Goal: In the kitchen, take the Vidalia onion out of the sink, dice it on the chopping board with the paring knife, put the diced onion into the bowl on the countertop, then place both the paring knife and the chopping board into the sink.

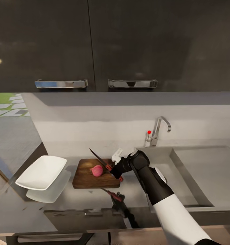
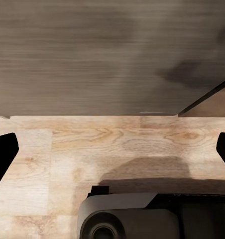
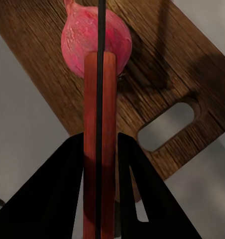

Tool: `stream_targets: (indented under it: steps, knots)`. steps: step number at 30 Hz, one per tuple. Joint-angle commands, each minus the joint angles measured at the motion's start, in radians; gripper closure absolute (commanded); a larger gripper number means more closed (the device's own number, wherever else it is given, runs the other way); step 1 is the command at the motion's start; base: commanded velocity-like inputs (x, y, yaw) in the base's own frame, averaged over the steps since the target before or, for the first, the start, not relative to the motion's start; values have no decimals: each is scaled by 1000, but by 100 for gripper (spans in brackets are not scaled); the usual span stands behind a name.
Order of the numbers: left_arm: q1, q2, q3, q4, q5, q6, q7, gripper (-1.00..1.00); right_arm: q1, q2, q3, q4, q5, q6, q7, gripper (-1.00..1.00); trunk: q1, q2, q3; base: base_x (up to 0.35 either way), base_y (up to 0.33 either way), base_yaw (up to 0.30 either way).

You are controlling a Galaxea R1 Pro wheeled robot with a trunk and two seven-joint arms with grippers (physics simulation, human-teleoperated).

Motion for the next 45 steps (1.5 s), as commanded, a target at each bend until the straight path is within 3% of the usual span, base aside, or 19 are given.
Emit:
stream_targets:
  steps: [1, 12, 31, 45]
  knots:
    - [-1, 1, -8, 0, 8, -3, 4, -100, -1, 0, 0, -1, 9, 4, 10, 100, 1, -2, -4, 0, 0, 0]
    - [-1, 1, -8, 0, 8, -3, 4, -100, -1, 0, 0, -1, 9, 4, 10, 100, 1, -2, -18, 0, 0, 0]
    - [1, 24, -7, 17, 8, -11, 10, -100, -1, 0, 0, -17, 1, 1, 18, 100, 1, -2, -19, 0, 0, 0]
    - [1, 26, -7, 18, 8, -11, 10, -100, -1, 0, 1, -4, -1, 2, 19, 100, 1, -2, -19, 0, 0, 0]
